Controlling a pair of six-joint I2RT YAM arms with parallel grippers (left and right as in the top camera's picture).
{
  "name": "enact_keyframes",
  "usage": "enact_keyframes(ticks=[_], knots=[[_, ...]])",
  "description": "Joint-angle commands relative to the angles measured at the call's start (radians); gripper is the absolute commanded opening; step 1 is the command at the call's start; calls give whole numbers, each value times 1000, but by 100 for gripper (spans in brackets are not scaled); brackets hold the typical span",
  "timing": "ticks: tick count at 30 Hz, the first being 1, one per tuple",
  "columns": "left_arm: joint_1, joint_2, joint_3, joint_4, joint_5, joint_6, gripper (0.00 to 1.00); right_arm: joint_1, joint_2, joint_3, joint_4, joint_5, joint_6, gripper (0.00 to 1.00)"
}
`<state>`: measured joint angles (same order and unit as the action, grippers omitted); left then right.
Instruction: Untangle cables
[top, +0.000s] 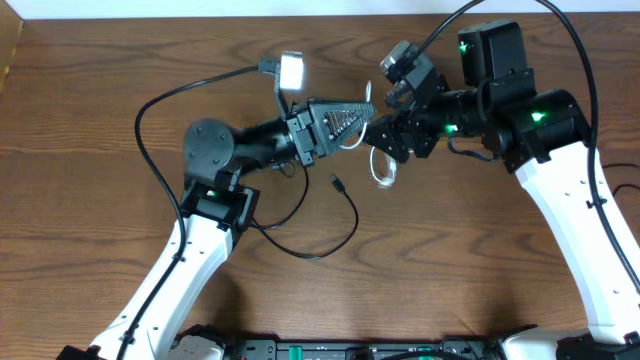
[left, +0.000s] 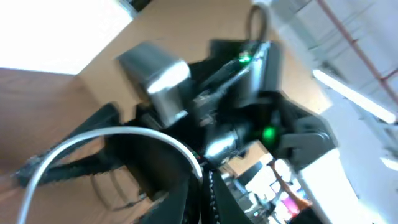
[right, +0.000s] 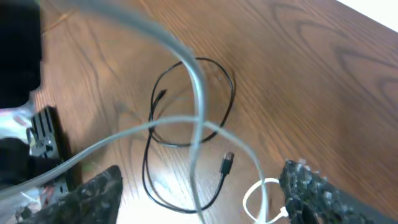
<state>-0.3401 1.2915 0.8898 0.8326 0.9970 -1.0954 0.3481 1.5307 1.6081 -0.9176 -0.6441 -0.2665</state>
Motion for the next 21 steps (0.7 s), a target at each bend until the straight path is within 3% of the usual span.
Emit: enact_keyframes(ticks=[1, 4, 7, 12, 17, 21], knots=[[5, -6, 11, 98, 32, -142, 8, -4, 1, -2, 7, -32, -27, 63], [5, -6, 11, 98, 33, -163, 8, -4, 1, -2, 8, -32, -27, 42], [5, -6, 11, 98, 33, -164, 7, -4, 1, -2, 8, -32, -26, 36], [5, -6, 11, 106, 32, -164, 8, 0, 1, -2, -2, -57, -26, 37], [5, -6, 11, 139, 24, -163, 8, 5, 1, -2, -8, -137, -26, 47], [5, -6, 11, 139, 24, -167, 8, 14, 1, -2, -14, -145, -26, 42]])
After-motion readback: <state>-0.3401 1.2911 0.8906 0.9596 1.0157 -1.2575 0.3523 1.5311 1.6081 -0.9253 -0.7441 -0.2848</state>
